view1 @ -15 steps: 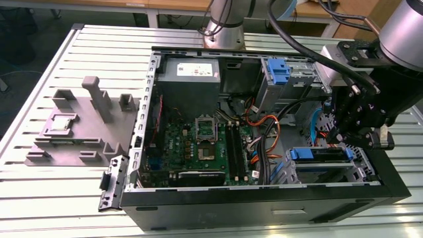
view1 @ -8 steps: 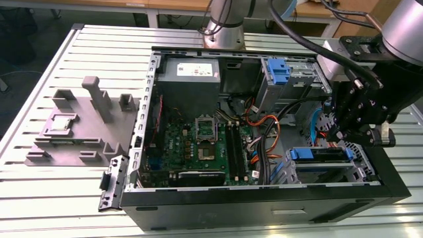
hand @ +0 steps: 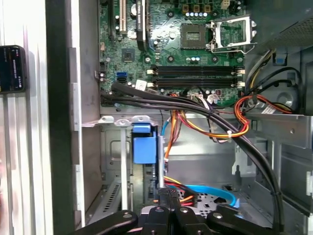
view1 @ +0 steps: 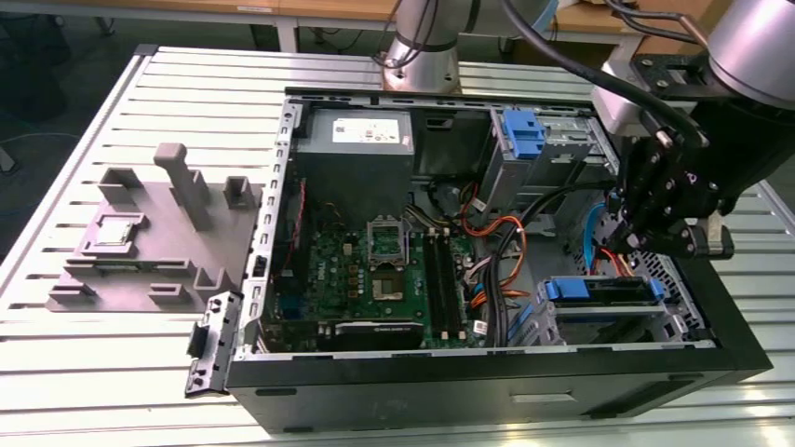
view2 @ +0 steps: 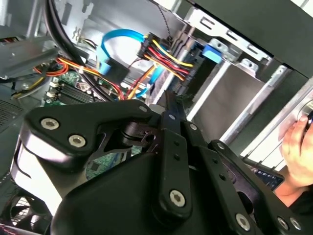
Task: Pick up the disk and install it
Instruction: 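Insert the second disk wire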
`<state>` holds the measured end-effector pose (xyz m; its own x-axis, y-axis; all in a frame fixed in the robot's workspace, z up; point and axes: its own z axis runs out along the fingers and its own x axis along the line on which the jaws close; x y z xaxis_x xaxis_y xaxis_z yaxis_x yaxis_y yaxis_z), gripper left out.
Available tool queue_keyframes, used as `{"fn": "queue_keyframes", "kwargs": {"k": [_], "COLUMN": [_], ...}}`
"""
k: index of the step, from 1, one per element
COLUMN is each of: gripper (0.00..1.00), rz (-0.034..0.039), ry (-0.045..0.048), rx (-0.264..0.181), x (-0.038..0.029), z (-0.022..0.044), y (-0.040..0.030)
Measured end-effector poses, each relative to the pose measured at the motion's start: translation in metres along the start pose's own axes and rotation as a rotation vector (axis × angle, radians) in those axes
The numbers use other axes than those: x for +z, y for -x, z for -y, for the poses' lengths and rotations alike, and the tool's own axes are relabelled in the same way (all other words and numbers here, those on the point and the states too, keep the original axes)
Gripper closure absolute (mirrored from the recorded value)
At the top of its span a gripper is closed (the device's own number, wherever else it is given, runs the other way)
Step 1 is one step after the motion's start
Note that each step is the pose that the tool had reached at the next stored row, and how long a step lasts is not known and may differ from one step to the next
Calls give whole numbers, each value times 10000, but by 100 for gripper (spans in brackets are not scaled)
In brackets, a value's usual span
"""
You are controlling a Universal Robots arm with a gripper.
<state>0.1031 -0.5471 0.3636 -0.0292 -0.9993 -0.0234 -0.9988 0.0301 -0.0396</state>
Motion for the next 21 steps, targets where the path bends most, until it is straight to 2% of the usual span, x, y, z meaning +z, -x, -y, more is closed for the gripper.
{"fn": "queue_keyframes", "kwargs": {"k": [3,15,21], "gripper": [90,90,90], "rz": [0,0,-1], "ry": [1,2,1], "rx": [0,0,0], "x": [1,0,-70], "z": [-1,0,2], "y": [35,37,38]}}
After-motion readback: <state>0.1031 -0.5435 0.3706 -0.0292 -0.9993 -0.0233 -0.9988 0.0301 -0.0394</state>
